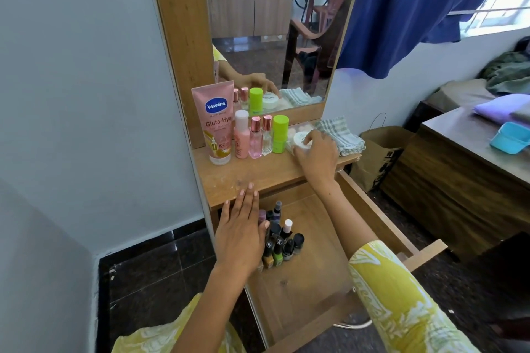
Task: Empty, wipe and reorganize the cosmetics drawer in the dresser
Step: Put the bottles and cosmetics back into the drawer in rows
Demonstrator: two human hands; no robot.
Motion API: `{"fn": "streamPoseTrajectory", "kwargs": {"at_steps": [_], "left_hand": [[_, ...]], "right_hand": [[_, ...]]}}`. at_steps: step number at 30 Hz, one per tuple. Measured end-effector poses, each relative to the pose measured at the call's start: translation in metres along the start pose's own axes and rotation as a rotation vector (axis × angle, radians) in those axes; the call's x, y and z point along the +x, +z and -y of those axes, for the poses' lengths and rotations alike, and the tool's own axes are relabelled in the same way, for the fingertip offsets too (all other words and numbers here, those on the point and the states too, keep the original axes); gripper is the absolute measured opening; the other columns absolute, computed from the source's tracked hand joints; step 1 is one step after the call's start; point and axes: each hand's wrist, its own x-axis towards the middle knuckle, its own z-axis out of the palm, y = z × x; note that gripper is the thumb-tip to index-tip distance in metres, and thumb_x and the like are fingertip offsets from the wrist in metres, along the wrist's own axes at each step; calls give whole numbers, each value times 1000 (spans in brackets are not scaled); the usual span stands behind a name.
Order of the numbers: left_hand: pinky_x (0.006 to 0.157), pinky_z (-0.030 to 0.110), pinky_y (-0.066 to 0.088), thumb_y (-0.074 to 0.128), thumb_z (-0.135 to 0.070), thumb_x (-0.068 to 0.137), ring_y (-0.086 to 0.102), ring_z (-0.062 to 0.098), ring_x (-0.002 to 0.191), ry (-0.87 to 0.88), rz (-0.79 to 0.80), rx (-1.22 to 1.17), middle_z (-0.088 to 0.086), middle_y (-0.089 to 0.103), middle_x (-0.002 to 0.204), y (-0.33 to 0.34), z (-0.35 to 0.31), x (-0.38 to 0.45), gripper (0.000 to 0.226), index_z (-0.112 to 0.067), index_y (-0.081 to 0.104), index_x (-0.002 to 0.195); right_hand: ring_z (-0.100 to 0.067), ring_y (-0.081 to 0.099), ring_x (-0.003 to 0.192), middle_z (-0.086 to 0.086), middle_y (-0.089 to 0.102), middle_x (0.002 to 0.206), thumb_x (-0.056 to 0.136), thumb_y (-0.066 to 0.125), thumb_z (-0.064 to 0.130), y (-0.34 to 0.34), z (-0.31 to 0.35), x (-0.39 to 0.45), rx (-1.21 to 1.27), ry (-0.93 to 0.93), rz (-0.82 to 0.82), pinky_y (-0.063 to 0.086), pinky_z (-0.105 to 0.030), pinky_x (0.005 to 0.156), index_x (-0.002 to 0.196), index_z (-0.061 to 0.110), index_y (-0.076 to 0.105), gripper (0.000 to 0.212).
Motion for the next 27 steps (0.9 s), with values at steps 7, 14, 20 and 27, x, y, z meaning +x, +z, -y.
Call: {"fn": "streamPoseTrajectory", "kwargs": {"at_steps": [7,14,20,27], "left_hand": [[110,32,-17,19,-38,102,-21,11,142,-5,-12,-11,-1,-26,154,1,-1,1,61,-15,-13,148],[109,32,-18,22,-35,102,-21,13,142,-10,-5,-18,-1,-24,154,1,-2,0,61,-15,-12,148],[110,34,-17,23,-33,102,-21,14,142,-10,20,-17,0,-26,154,1,-2,1,62,-14,-14,148],[113,36,-13,27,-33,101,-22,15,142,-9,77,-12,1,-27,153,-4,0,3,65,-14,-14,148]], "right_hand": [[-22,54,85,1,58,87,66,75,41,-8,9,-45,114,-117,92,40,-35,70,75,21,50,33],[-21,57,94,-3,65,105,76,75,33,8,23,-59,133,-296,255,40,-31,68,87,14,58,28],[-22,56,113,-4,61,124,92,57,38,-2,-3,-52,78,-339,145,46,-36,90,101,12,67,29],[-23,30,140,-7,36,151,98,39,44,-10,-39,-26,-299,-289,212,22,-43,115,140,12,41,53]]}}
